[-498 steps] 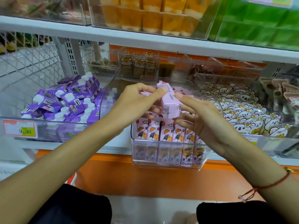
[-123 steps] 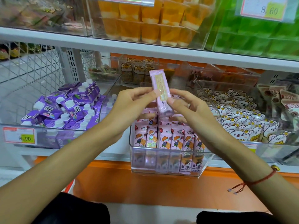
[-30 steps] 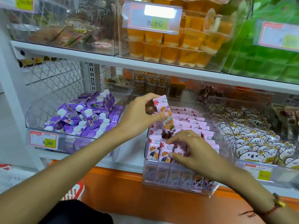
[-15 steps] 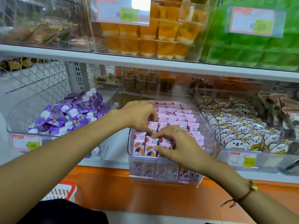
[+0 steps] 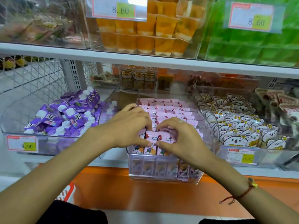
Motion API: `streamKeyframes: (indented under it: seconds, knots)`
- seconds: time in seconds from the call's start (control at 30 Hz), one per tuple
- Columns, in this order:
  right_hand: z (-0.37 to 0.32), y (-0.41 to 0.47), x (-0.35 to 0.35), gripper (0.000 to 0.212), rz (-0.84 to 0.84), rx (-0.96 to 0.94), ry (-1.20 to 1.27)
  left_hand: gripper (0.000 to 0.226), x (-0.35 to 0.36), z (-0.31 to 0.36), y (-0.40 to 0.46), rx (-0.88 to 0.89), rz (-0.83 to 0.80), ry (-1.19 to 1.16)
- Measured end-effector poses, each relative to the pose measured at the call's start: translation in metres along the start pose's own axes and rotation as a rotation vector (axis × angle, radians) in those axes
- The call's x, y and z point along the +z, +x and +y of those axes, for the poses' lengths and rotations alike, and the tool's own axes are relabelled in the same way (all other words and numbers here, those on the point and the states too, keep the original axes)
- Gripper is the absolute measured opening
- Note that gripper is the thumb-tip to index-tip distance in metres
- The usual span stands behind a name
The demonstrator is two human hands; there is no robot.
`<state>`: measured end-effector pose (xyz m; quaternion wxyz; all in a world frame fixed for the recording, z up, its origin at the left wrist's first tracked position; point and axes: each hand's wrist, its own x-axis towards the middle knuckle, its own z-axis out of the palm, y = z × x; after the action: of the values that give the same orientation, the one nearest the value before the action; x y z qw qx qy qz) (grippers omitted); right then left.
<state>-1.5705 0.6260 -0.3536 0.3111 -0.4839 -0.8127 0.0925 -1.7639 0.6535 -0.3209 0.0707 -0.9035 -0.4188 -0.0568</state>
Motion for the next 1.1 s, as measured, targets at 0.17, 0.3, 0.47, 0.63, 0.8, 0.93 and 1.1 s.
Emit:
streamKeyframes:
  seconds: [0.17, 0.3, 0.47, 0.63, 0.8, 0.93, 1.1]
  knots:
    - [0.003, -0.006, -0.006, 0.058, -0.126, 0.063, -0.156, 0.036, 0.004, 0.001, -0.015, 0.012, 0.218, -0.198]
    - [0.003, -0.005, -0.009, 0.056, -0.167, 0.037, -0.217, 0.027, -0.005, 0.009, -0.020, -0.124, 0.380, -0.523]
    - [-0.009, -0.005, -0.013, 0.040, -0.046, 0.054, -0.084, 0.019, -0.022, 0.017, -0.017, -0.231, 0.721, -1.001]
    - [-0.037, -0.001, -0.020, 0.029, 0.124, 0.152, 0.520, 0.019, -0.022, 0.027, -0.014, -0.304, 0.715, -1.303]
    - [-0.042, 0.001, -0.015, 0.017, 0.117, 0.261, 0.721, 0.027, -0.011, 0.033, -0.009, -0.401, 0.675, -1.437]
    - [-0.034, 0.003, -0.016, 0.024, 0.094, 0.423, 0.862, 0.031, -0.004, 0.032, -0.009, -0.402, 0.616, -1.386]
    - [-0.033, 0.001, -0.015, 0.026, 0.107, 0.437, 0.892, 0.027, -0.004, 0.037, -0.011, -0.297, 0.573, -1.259]
